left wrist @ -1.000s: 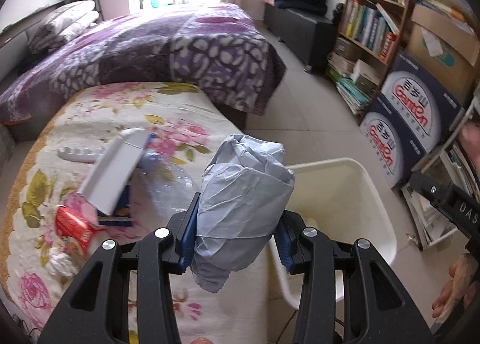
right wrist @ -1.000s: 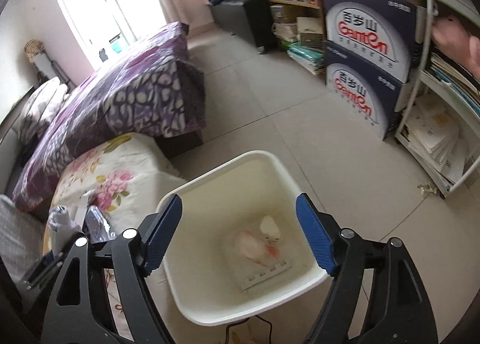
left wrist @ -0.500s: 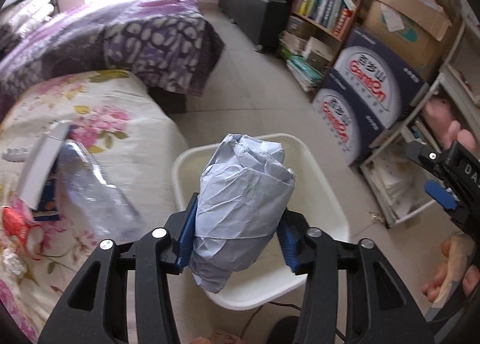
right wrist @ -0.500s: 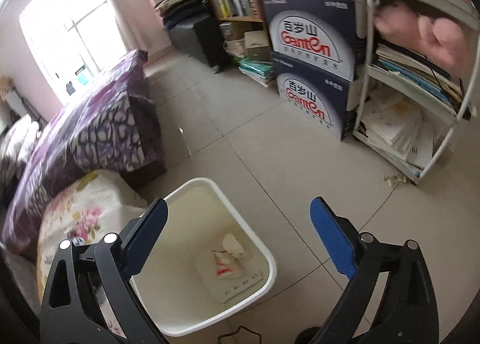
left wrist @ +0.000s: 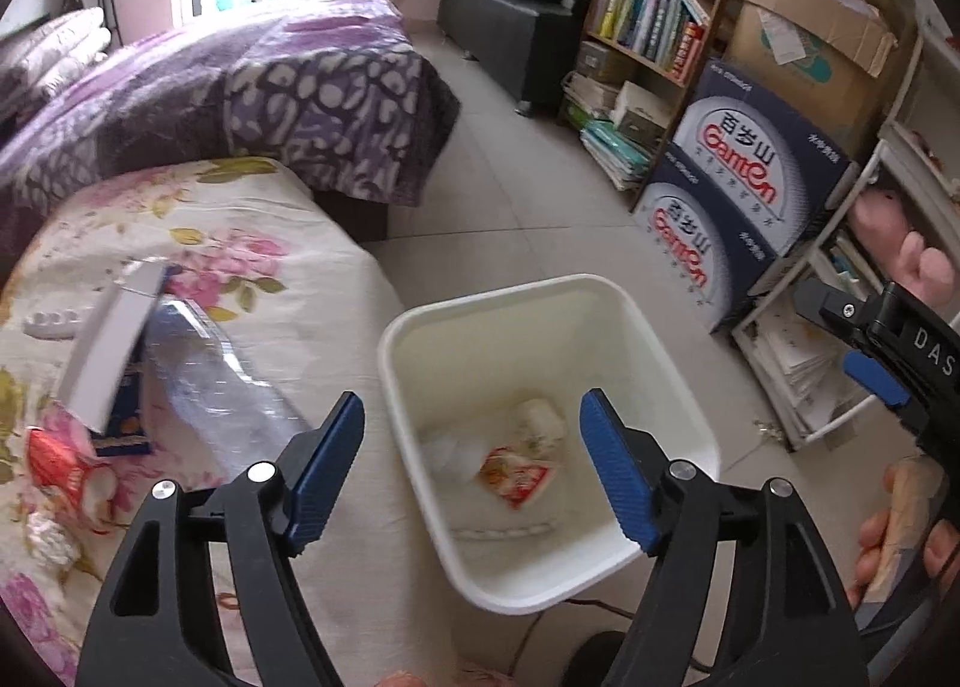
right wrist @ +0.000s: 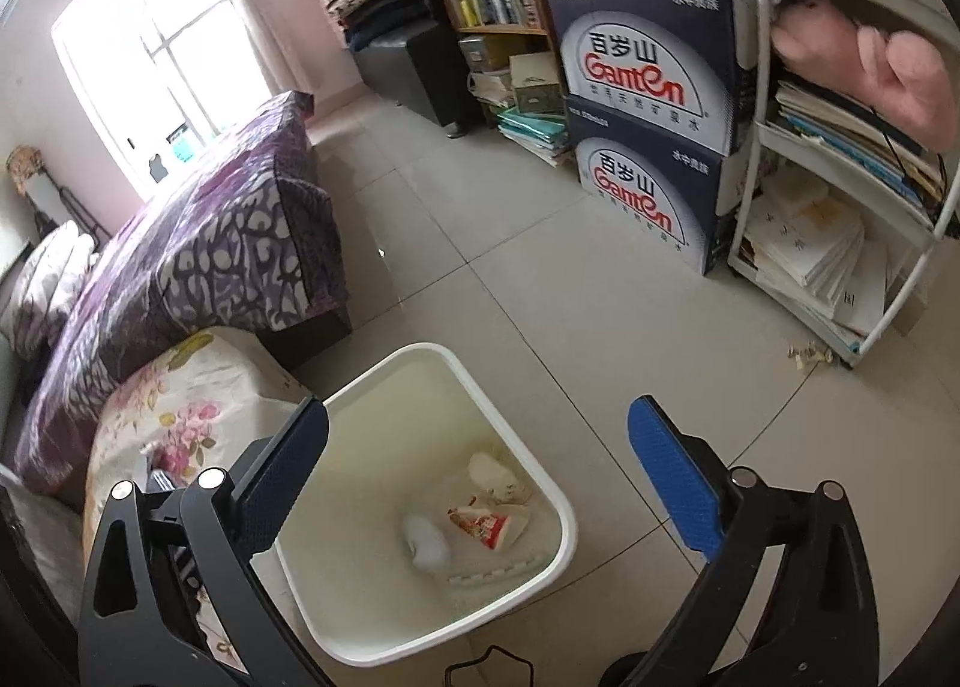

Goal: Collect trash
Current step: 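Lower the blue-grey bag into the basket and open the left tool, then grasp the crumpled white tissue on the quilt with the left tool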

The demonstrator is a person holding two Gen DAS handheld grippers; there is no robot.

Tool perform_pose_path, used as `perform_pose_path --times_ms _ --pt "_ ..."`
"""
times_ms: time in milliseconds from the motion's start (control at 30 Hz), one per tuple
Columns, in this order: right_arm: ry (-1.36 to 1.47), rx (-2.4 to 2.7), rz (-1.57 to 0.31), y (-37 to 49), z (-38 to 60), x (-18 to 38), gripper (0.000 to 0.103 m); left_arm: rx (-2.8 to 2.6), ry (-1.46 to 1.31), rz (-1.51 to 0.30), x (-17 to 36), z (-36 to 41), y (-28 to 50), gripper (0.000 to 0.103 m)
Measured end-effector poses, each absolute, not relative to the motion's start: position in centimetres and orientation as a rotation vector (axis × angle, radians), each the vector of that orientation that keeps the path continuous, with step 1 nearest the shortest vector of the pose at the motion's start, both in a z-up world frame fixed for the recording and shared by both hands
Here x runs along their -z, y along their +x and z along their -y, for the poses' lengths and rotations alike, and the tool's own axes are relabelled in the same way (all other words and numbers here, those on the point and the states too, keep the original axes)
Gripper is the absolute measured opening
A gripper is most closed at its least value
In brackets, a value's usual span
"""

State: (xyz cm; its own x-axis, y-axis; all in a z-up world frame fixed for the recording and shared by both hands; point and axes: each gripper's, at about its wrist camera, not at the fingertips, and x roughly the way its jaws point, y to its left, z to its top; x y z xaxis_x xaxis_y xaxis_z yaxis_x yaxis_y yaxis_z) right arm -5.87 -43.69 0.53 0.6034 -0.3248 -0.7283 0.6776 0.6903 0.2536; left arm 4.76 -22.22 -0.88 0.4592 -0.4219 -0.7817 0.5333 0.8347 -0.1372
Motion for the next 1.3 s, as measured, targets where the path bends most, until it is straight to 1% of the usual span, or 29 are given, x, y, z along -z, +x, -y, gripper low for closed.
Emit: perform_pose_path --times_ms 300,500,733,1033,1300 --pt "0.46 0.547 -0.79 -2.9 39.5 0.2 0.096 0.428 0.267 -0.877 1.7 17.4 5.0 0.079" --pt "0.397 0.48 -0.834 -0.6 35.8 0.7 0.096 0.295 0.358 -0.883 3.1 13.3 5.3 0.084" --pt "0.363 0.386 -0.88 2.2 31.3 1.4 0.096 0.188 0.407 -0.938 5.1 7.6 6.0 0.085" --pt "0.283 0.207 -0.887 5.3 25.0 1.5 0.096 0.103 0.361 -1.056 7.5 -0.7 8.2 0.085" --pt "0.224 0.001 -0.907 7.4 19.7 2.5 0.096 0.161 0.254 -1.138 9.5 -4.9 10.4 0.084"
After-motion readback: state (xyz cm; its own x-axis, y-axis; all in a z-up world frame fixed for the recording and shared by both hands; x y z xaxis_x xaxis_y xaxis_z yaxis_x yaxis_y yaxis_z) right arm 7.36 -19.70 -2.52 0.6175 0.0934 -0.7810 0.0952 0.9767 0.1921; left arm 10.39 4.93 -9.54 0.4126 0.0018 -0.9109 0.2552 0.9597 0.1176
